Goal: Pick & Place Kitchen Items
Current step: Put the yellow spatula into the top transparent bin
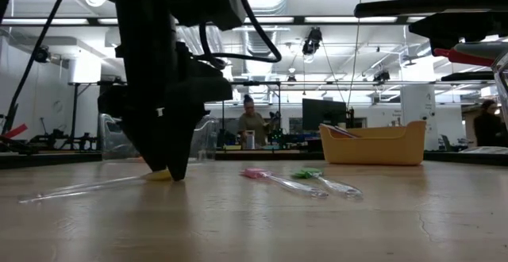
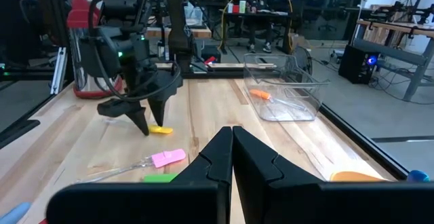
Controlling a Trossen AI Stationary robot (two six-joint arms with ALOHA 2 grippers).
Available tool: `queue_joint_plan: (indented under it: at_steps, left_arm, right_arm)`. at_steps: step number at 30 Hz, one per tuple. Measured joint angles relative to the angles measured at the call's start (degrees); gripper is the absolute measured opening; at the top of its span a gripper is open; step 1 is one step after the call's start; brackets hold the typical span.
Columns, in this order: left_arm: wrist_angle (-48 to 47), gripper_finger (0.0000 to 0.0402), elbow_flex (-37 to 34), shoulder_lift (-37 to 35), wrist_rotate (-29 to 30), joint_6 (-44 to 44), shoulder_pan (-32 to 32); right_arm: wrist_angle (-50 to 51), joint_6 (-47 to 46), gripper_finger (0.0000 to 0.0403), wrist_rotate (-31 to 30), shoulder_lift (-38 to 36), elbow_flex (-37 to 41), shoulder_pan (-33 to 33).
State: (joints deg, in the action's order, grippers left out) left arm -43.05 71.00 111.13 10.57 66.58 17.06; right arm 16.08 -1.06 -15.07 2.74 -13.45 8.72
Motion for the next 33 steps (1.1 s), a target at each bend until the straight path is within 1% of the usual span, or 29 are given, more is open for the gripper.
queue_joint_plan:
  at_steps: [6, 8, 9, 10, 12, 18, 22, 26, 33]
  left_arm:
    - [0.02, 0.0078, -0.07, 0.05, -0.04, -0.84, -0.04]
    - [-0.32, 0.0066, -0.09, 0.09, 0.0, -1.78, -0.07]
    - [-0.16, 0.0046, -0.17, 0.09, 0.09, -2.06, -0.07]
    - [-0.24, 0.0036, -0.12, -0.06, 0.37, -2.32, -0.07]
    - [-0.38, 0.0027, -0.11, -0.53, 0.85, -2.99, 0.0]
    - [-1.12, 0.0027, -0.24, -3.33, 3.39, -3.54, 0.04]
    - [-1.53, 0.0017, -0.33, -4.1, 4.42, -3.6, -0.24]
    - [-1.92, 0.0002, -0.35, -3.99, 4.33, -4.7, -0.27]
    - [-2.18, 0.0001, -0.37, -4.06, 4.68, -4.11, -0.46]
  right_arm:
    - [0.0, 0.0, 0.0009, 0.01, 0.0, 0.0, -0.01]
    - [0.0, 0.0, 0.0009, 0.02, 0.0, 0.0, 0.01]
    - [0.0, 0.0, 0.0009, 0.01, 0.0, 0.0, -0.01]
    - [-0.02, 0.0, 0.0009, 0.0, 0.0, 0.0, -0.01]
    - [-0.01, 0.0, 0.0009, 0.01, 0.0, 0.0, 0.01]
    - [-0.02, 0.0, 0.0009, 0.02, 0.0, 0.0, 0.01]
    - [0.0, 0.0, 0.0009, 0.02, -0.02, 0.0, 0.01]
    - [0.0, 0.0, 0.0009, 0.02, 0.0, 0.0, -0.01]
    - [0.0, 0.0, 0.0009, 0.02, 0.0, 0.0, -0.01]
